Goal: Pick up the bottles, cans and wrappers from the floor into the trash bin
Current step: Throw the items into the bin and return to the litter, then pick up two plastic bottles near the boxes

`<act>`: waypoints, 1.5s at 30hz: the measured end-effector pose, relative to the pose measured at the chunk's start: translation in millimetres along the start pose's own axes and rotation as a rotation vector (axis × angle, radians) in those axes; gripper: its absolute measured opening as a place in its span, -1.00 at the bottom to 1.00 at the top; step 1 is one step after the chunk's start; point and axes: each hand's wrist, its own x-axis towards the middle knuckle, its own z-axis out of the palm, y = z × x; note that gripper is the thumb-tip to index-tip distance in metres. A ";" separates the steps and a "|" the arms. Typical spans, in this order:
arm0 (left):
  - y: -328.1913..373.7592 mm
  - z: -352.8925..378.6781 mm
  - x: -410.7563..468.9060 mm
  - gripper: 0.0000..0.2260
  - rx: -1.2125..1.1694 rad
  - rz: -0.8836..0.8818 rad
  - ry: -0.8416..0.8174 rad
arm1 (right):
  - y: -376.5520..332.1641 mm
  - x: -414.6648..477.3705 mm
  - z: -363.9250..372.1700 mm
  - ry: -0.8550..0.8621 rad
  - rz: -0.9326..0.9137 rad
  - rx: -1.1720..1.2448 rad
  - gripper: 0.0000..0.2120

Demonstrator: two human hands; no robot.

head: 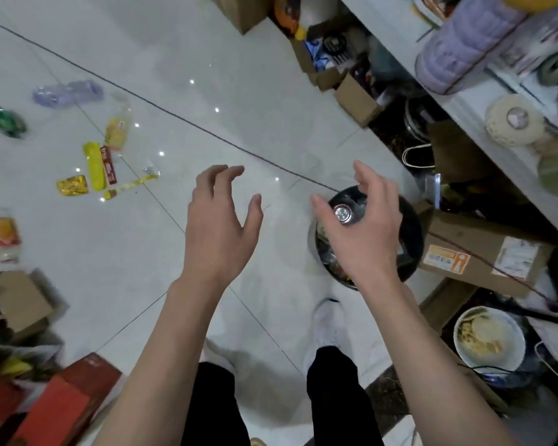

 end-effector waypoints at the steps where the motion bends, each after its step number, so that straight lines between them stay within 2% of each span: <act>1: -9.1 -17.4 -0.5 -0.61 0.001 -0.004 0.022 | -14.9 -3.8 8.8 -0.016 -0.015 -0.009 -0.26; 5: -54.1 -89.1 -9.5 -0.63 -0.017 -0.063 0.076 | -72.6 -27.3 56.9 -0.112 -0.070 -0.004 -0.33; 9: -107.5 -159.7 -26.1 -0.63 -0.054 -0.161 0.139 | -129.1 -59.5 119.3 -0.157 -0.246 0.010 -0.40; 14: -180.1 -233.8 -58.0 -0.64 -0.099 -0.292 0.224 | -193.5 -104.4 198.3 -0.273 -0.351 0.006 -0.49; 19: -246.6 -292.9 -96.2 -0.65 -0.171 -0.432 0.308 | -252.5 -153.5 271.5 -0.377 -0.439 0.018 -0.50; 26: -309.1 -346.9 -120.4 -0.64 -0.244 -0.555 0.383 | -295.4 -184.4 330.6 -0.453 -0.453 0.035 -0.52; 36: -389.2 -384.3 -70.1 -0.64 -0.240 -0.664 0.438 | -328.9 -138.1 415.0 -0.551 -0.443 -0.012 -0.50; 45: -495.7 -404.6 21.7 -0.63 -0.177 -0.790 0.491 | -374.8 -55.5 550.1 -0.658 -0.494 -0.017 -0.51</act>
